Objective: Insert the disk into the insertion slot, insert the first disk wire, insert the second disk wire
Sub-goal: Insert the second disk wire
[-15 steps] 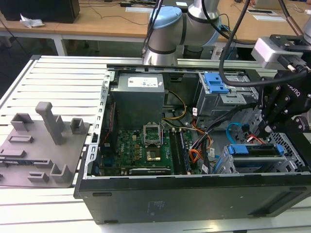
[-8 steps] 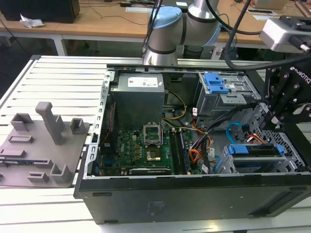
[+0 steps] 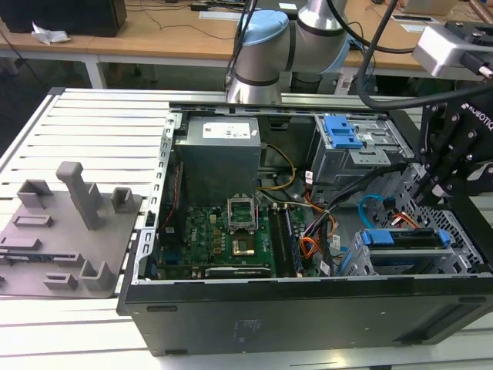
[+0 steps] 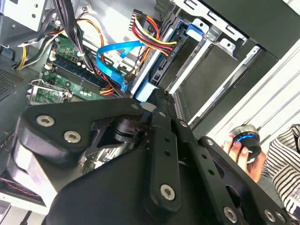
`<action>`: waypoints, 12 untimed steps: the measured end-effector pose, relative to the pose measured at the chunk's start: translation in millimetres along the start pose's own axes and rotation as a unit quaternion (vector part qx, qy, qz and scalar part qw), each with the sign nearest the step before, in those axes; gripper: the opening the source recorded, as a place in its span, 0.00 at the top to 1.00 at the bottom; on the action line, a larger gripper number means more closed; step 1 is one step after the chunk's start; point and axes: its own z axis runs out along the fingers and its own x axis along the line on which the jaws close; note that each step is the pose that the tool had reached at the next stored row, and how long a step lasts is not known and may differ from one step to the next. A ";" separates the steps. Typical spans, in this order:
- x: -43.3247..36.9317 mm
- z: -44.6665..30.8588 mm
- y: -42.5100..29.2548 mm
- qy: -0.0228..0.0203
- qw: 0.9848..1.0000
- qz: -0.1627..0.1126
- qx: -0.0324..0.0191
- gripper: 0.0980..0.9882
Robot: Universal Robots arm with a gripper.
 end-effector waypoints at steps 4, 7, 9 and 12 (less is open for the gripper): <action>0.0 -0.1 0.0 0.000 1.000 0.000 0.000 0.70; -0.5 -0.5 0.1 0.000 1.000 0.000 0.000 0.70; -5.2 -0.4 0.0 0.000 1.000 0.000 0.000 0.70; -10.4 -0.4 0.0 0.000 1.000 0.000 0.000 0.70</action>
